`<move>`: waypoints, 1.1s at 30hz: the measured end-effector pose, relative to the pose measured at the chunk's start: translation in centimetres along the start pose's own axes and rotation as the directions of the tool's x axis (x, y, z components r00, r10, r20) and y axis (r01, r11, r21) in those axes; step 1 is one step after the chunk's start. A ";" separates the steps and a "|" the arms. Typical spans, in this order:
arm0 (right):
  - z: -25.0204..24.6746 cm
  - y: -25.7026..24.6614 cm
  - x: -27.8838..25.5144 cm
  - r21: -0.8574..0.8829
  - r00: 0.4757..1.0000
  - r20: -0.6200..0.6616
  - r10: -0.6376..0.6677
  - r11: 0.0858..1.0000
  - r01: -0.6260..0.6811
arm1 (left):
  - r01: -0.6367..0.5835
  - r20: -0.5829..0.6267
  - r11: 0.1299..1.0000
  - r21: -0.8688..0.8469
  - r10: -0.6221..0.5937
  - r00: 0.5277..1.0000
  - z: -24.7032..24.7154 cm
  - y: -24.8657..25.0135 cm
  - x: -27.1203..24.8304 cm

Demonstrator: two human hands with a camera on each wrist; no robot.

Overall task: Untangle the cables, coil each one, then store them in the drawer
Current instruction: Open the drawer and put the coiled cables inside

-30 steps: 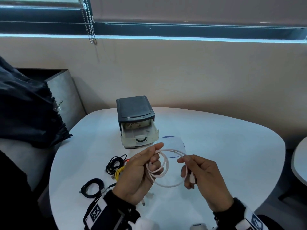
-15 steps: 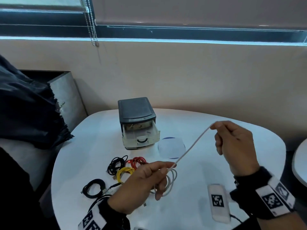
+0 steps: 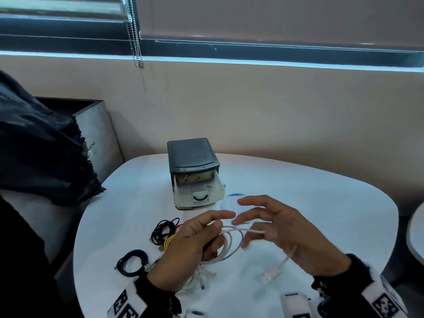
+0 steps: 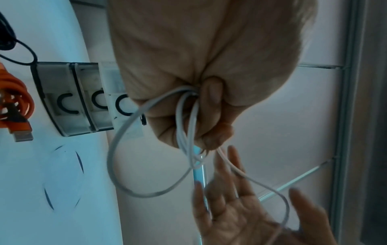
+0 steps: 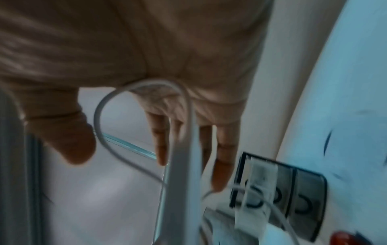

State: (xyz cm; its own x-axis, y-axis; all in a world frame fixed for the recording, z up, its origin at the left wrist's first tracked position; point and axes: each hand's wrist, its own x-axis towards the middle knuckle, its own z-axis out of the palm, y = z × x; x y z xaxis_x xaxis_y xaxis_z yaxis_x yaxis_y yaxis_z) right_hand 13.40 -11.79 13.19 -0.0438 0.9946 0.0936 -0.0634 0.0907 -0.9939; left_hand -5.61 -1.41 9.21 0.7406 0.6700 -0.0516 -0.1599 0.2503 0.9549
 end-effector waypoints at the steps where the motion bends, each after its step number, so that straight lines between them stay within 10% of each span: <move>1: 0.7 -0.3 0.2 0.094 0.999 -0.030 0.031 0.995 -0.028 | -0.013 -0.003 1.000 0.004 0.013 1.000 0.0 0.1 0.0; 5: 2.3 -0.1 1.3 -0.171 0.940 -0.276 0.200 0.952 -0.253 | -0.051 0.039 0.997 0.055 0.049 0.998 0.2 0.3 -0.1; 11: 2.5 0.5 2.0 -0.512 0.963 -0.268 -0.021 0.850 -0.124 | -0.003 -0.054 0.998 0.057 0.006 0.999 1.1 -0.7 -0.5; 20: 5.0 0.7 2.4 -0.161 0.907 -0.391 -0.158 0.982 0.101 | -0.036 -0.141 0.986 0.162 0.059 0.988 2.0 -0.8 -0.2; 33: 7.0 3.5 -1.1 -0.534 0.985 -0.163 0.048 0.836 -0.129 | -0.083 -0.355 0.961 -0.266 -0.018 0.935 0.8 0.6 1.2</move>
State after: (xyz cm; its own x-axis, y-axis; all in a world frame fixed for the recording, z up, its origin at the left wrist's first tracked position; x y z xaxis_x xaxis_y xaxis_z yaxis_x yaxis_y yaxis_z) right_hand 6.27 -12.94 9.99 0.1164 0.9926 0.0345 0.4847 -0.0264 -0.8743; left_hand -4.30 -0.96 9.95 0.4631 0.8700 -0.1692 -0.3881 0.3707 0.8438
